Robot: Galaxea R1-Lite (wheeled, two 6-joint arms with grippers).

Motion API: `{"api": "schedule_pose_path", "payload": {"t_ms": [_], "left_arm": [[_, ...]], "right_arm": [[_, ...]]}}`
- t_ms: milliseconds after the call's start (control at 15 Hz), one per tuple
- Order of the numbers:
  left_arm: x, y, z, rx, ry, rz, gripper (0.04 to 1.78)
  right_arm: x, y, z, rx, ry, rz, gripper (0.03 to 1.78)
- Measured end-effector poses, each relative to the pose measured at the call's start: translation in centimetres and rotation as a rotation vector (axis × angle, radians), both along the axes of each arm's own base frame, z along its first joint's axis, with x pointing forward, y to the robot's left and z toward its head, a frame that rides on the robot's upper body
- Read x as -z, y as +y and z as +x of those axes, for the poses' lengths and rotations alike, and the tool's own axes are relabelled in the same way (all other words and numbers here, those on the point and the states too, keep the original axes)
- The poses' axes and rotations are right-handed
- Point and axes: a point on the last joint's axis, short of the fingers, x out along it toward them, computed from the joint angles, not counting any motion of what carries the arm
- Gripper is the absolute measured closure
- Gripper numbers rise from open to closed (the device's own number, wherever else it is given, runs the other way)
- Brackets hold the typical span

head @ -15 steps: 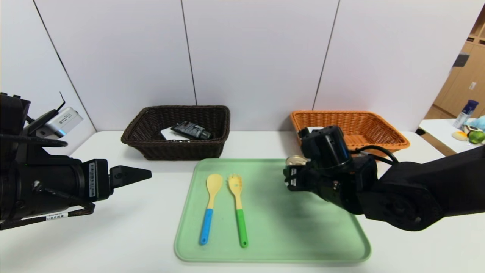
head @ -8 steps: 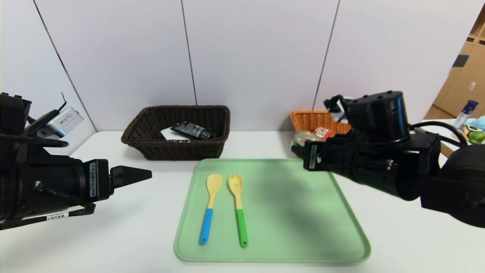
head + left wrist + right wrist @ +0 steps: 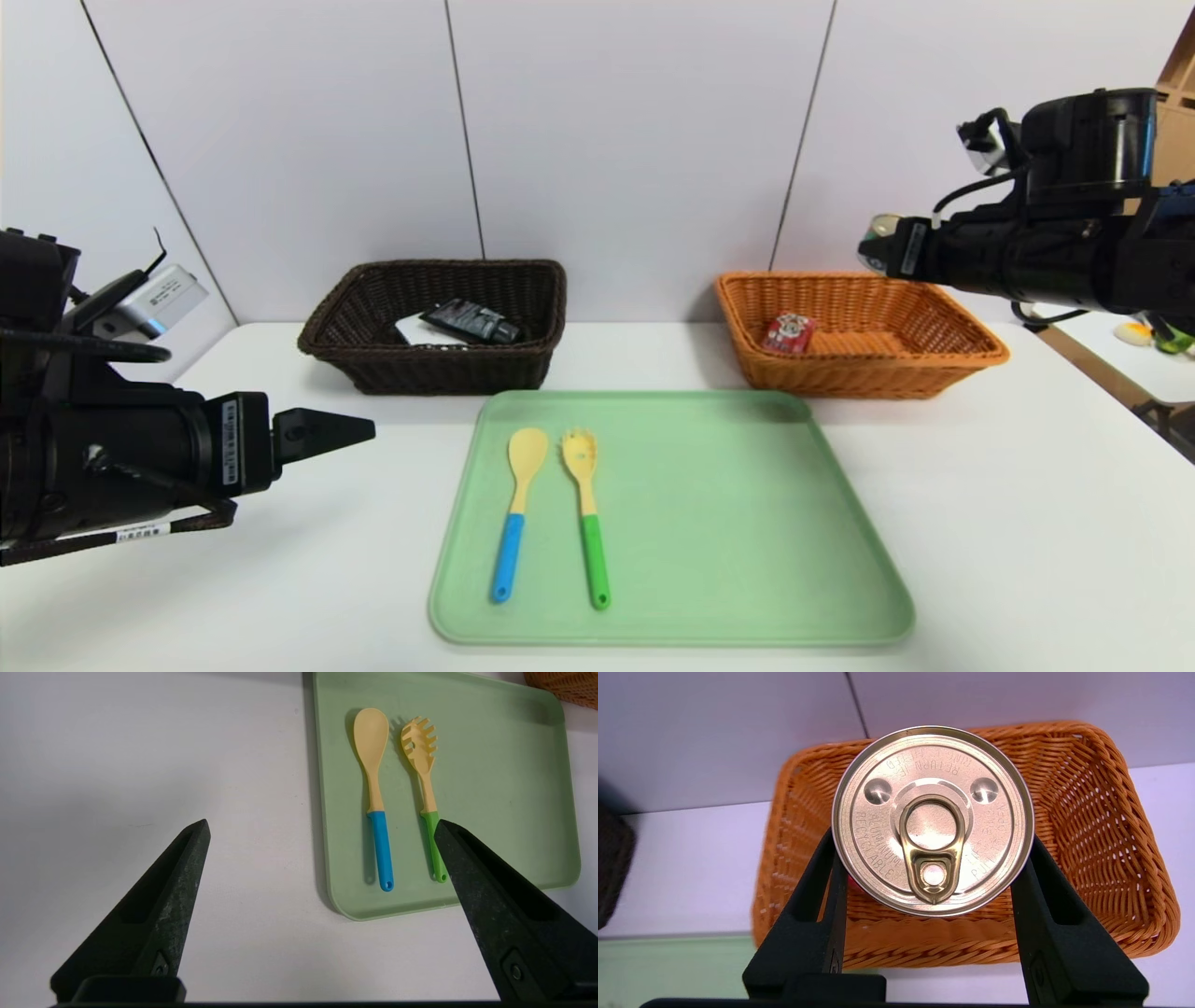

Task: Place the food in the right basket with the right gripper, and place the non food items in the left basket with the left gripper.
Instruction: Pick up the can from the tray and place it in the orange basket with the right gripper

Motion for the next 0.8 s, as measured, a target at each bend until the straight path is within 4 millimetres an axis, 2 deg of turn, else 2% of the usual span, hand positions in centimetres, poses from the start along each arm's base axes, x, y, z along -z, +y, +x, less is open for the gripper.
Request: {"api": "schedule_pose_path", "payload": {"t_ms": [267,400,600,800], "left_arm": [[0.0,0.0,0.1,0.000,-0.001,0.000,0.13],[-0.3,-0.1,0.3,0.002,-0.029,-0.010,0.13],[-0.3,-0.1,0.3,0.003,-0.038,-0.010,0.13],[-0.5,-0.1,0.2,0.018,-0.058,0.007,0.13]], "right_arm": [[3.5,-2.5,3.2,0.048,0.096,0.000,0.84],[5.1,-3.1,4.7,0.061,0.131,-0.003,0.70],[6.1,-3.6,6.4,0.076,0.141,-0.003,0.50],[6.1,-3.7,6.7,0.080,0.143,-0.003,0.38]]}}
